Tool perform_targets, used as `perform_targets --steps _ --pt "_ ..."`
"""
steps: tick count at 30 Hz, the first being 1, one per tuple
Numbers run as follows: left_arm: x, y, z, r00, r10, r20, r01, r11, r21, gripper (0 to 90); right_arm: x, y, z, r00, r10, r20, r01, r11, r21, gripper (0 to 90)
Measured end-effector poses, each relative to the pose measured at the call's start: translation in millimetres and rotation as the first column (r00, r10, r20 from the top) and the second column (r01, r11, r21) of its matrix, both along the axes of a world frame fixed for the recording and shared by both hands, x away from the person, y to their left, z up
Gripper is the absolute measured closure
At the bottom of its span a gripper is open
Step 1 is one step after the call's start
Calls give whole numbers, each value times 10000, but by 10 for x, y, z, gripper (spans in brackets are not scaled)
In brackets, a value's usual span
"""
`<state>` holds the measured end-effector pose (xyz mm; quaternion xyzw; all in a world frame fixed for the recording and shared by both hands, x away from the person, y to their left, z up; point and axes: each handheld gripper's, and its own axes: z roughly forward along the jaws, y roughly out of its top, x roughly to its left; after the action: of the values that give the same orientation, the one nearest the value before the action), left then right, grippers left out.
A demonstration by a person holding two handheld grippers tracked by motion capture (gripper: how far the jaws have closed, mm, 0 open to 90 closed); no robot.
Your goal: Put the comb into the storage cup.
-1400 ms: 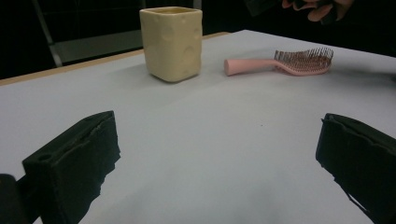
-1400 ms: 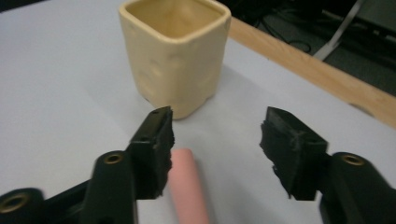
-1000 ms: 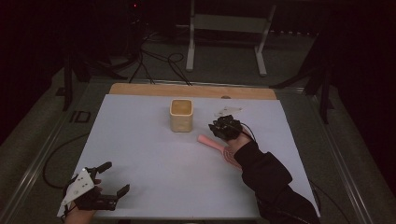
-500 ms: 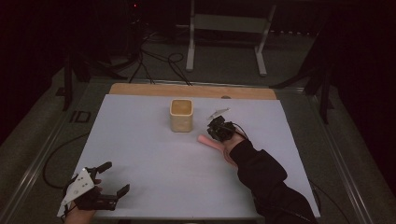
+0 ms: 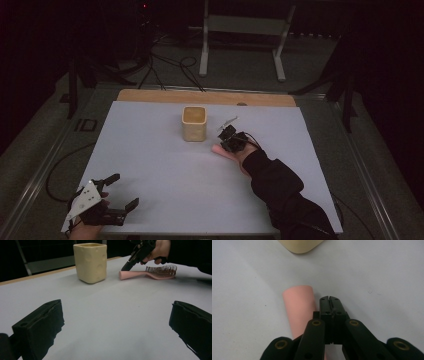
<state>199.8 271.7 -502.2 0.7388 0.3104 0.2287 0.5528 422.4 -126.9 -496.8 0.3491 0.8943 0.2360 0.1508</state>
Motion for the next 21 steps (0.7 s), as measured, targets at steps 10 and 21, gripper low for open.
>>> perform_targets --steps 10,21 --pt "-2 -4 1 10000 1 -6 -1 10000 33 0 -126 91 20 9977 620 -258 -617 9980 114 900" --pt "-4 -12 2 10000 -2 -29 2 9999 107 0 -452 183 -10 9879 1479 -460 -1477 9890 80 900"
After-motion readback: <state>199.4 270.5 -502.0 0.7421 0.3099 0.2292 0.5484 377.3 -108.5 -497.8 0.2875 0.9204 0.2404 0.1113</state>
